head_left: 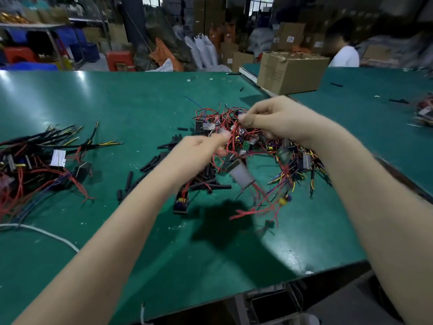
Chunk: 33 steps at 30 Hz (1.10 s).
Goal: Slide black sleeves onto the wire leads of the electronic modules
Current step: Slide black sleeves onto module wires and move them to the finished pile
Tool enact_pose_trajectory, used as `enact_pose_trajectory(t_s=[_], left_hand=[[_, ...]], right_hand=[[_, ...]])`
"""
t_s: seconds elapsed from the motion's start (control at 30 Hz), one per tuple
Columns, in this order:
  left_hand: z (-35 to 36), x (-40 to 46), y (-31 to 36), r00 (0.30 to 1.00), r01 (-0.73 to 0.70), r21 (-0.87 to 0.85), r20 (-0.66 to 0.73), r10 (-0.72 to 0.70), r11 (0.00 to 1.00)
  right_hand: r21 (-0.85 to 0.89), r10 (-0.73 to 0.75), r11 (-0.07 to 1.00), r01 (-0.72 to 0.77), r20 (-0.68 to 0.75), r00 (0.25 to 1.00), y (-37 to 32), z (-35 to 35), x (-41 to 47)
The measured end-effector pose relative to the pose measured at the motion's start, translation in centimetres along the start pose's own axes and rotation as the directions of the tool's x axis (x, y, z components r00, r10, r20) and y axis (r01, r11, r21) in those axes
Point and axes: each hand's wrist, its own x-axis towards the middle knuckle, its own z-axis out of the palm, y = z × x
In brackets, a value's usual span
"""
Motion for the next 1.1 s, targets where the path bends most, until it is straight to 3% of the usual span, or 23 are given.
enact_pose_trajectory(t_s=[0.1, 0.2, 0.27, 0.33, 0.4, 0.53, 0.63, 0.77, 0.83, 0.9, 1.0, 1.07, 1.1], left_hand=[[0.9, -0.3, -1.1, 0.993, 0.0, 0.203, 0.113, -0.023, 0.979], [1.5, -0.4, -1.8, 0.984, 0.038, 0.286, 0.158, -0.086, 0.957], [1.8, -0.5, -2.1, 0.985, 0.067, 0.411, 0.116, -0.125, 0.909], [1.9, -0.7, -2.3, 0.994, 0.079, 0.516, 0.02, -0.104, 0.853], [1.9, -1.2, -2.5, 0.995, 0.091, 0.502, -0.077, -0.061, 0.86], [1.5, -1.7, -2.7, 0.973, 0.03, 0.463, -0.216, 0.08, 0.886], [0.7, -1.9, -2.7, 0.962, -0.002, 0.408, -0.249, 0.113, 0.913], [0.4, -2.1, -2.9, 0.981, -0.069, 0.2, -0.166, 0.103, 0.977], [0.8, -2.3, -2.8, 0.986, -0.11, 0.109, -0.114, 0.122, 0.988], [1.3, -2.5, -2.6, 0.988, -0.152, 0.087, -0.014, 0.153, 0.985], [1.9, -3.4, -2.6, 0.938, -0.184, 0.048, 0.306, 0.161, 0.982], [2.4, -4.1, -2.8, 0.878, -0.214, 0.072, 0.451, 0.159, 0.974], [2.5, -4.2, -3.0, 0.872, -0.241, 0.093, 0.457, 0.174, 0.966]], right_hand=[[0.067, 0.058, 0.996, -0.059, 0.008, 0.998, 0.6, 2.8, 0.0], [0.18, 0.116, 0.976, -0.121, 0.043, 0.992, 1.0, 4.7, 0.0], [0.214, 0.112, 0.971, -0.109, -0.002, 0.994, 1.1, 5.3, -0.1], [0.139, 0.107, 0.986, -0.088, -0.139, 0.984, 1.5, 5.4, 0.1], [0.115, 0.122, 0.989, -0.098, -0.224, 0.967, 2.0, 5.3, 0.2], [0.272, 0.193, 0.955, -0.123, -0.249, 0.949, 2.8, 5.5, 0.3], [0.209, 0.148, 0.973, -0.098, -0.242, 0.959, 2.8, 4.7, -0.1], [-0.067, 0.051, 0.997, -0.044, 0.107, 0.993, 1.8, 4.2, -1.1], [-0.246, 0.016, 0.969, 0.026, 0.168, 0.986, 1.3, 4.5, -1.1], [-0.297, 0.011, 0.953, 0.058, 0.223, 0.975, 0.6, 4.9, -0.9], [-0.259, -0.017, 0.963, 0.077, 0.226, 0.974, -0.1, 5.3, -0.6], [-0.063, -0.05, 0.996, 0.058, 0.125, 0.991, -0.5, 5.6, -0.4], [0.064, -0.046, 0.997, 0.042, 0.057, 0.997, -0.7, 5.7, -0.4]])
